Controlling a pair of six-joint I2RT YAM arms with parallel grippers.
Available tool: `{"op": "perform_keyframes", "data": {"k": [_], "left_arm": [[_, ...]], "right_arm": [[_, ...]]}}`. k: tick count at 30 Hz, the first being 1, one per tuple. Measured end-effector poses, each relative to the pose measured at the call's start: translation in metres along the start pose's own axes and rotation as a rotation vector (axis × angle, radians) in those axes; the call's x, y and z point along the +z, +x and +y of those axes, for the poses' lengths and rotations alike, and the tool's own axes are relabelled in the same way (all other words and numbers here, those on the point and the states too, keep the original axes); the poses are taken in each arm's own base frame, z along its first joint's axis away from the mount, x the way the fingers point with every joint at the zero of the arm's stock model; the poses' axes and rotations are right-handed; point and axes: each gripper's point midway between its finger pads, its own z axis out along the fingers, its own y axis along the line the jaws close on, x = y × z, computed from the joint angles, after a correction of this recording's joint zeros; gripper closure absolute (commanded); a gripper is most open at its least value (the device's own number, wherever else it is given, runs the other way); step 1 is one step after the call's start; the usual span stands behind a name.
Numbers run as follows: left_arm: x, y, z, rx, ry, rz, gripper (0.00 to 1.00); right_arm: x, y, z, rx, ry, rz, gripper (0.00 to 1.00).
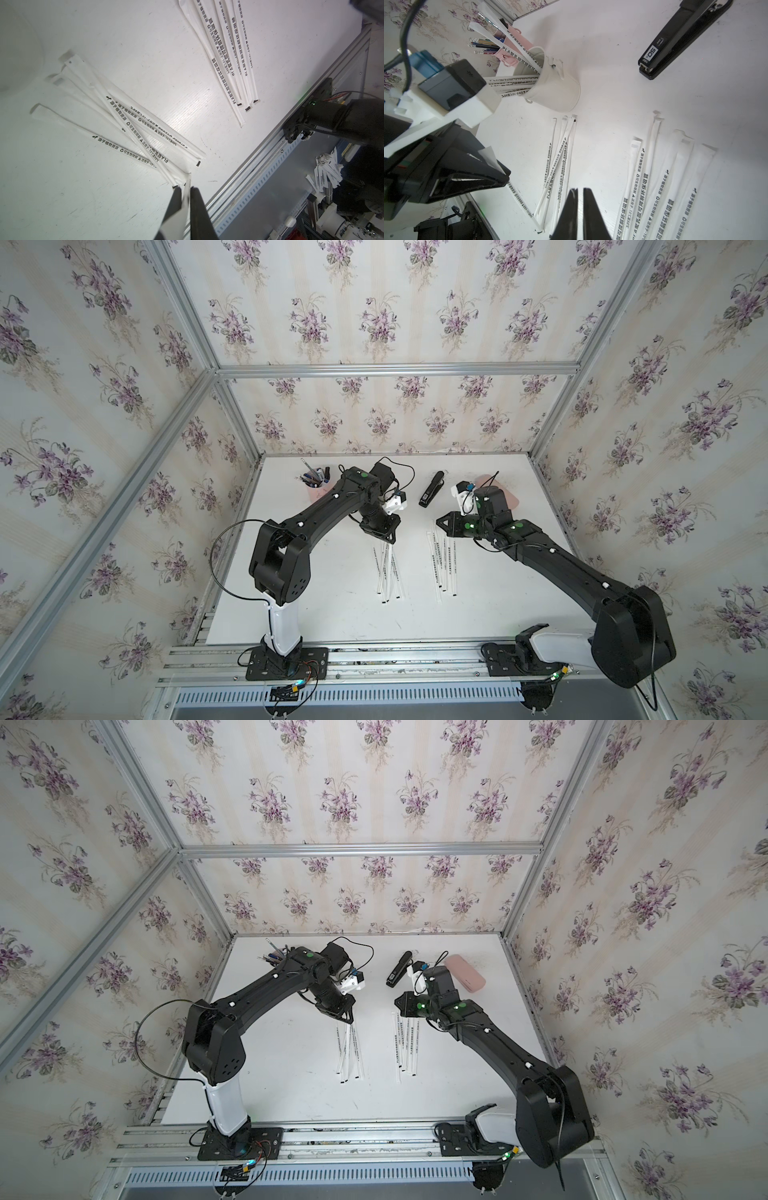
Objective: Take the straws out of the storage container
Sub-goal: Place the straw at the center of the board.
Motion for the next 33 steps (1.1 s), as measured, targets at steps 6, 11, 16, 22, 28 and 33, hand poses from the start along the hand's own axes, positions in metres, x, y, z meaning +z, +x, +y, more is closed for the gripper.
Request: {"op": "perform_keyframes", "data": {"k": [6,11,16,22,28,33], "left_arm": [[-0.005,0.001,0.007,-0.018,-0.009,-0.025,0.77],[-0.015,0.001,0.007,-0.013,-0.011,-0.057,0.77],[-0.039,0.001,0.002,0.002,-0.013,-0.126,0.77],[-0.087,-0.002,-0.018,0.083,-0.013,-0.266,0.77],[-0.125,-0.003,-0.016,0.107,-0.036,-0.38,0.77],[-0.137,0.0,-0.011,0.099,-0.044,-0.425,0.76]], "right_arm": [[-0.001,-0.005,0.004,-0.005,-0.007,-0.009,0.88],[0.003,-0.005,0.01,-0.012,-0.013,0.001,0.88],[0.027,0.018,0.02,-0.035,-0.006,0.092,0.89],[0.059,0.06,0.036,-0.066,0.0,0.21,0.9],[0.1,0.102,0.026,-0.037,0.048,0.337,0.93],[0.123,0.109,0.02,-0.03,0.072,0.366,0.94]]}}
